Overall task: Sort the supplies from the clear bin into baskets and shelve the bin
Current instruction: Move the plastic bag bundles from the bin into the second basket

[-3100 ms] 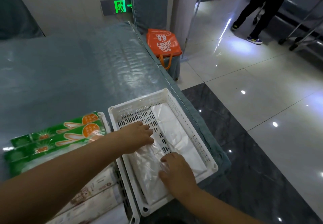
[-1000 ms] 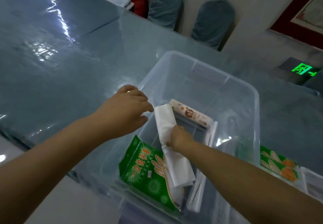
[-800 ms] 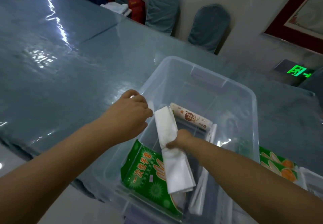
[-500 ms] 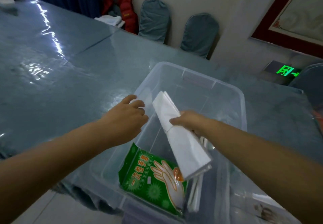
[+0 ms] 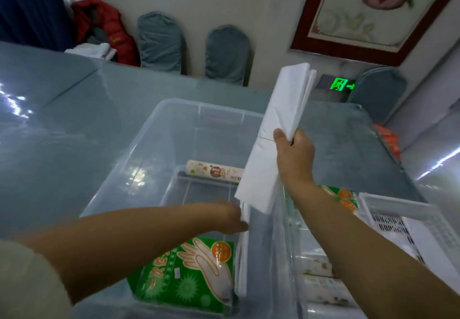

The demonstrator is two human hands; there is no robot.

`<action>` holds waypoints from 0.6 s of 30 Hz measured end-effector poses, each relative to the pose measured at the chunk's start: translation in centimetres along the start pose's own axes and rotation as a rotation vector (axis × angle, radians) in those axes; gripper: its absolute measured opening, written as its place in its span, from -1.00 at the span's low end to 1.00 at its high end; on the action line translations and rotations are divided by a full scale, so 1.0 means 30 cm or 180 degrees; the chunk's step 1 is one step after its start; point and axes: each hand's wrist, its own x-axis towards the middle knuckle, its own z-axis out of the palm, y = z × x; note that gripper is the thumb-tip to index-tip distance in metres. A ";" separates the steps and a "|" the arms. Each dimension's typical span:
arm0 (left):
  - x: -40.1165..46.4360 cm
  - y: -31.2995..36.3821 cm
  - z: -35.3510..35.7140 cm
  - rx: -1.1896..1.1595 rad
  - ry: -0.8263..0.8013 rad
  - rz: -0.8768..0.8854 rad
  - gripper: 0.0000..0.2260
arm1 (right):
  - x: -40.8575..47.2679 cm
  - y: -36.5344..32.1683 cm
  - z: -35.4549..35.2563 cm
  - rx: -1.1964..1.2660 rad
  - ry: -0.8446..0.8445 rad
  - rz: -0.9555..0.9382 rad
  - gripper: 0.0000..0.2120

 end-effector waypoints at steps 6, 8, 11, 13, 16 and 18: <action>0.125 -0.019 0.148 -0.1841 0.0408 -0.0507 -0.51 | 0.030 0.030 0.000 0.0160 0.0091 0.0209 -0.69; 0.130 -0.041 0.170 -0.2307 0.0504 -0.0727 -0.55 | 0.030 0.038 0.002 0.0124 0.0079 0.0191 -0.71; 0.128 -0.076 0.164 -0.2709 0.0510 -0.0902 -0.61 | 0.030 0.041 0.007 0.0015 0.0022 0.0068 -0.73; 0.118 -0.096 0.137 -0.2849 0.0516 -0.0896 -0.62 | 0.029 0.039 0.009 -0.0052 0.0007 0.0009 -0.70; 0.090 -0.133 0.072 -0.2848 0.0650 -0.0854 -0.61 | 0.028 0.035 0.012 -0.0065 -0.0052 0.0006 -0.69; 0.054 -0.156 0.019 -0.2697 0.0786 -0.0862 -0.63 | 0.028 0.036 0.011 -0.0032 -0.0067 0.0059 -0.71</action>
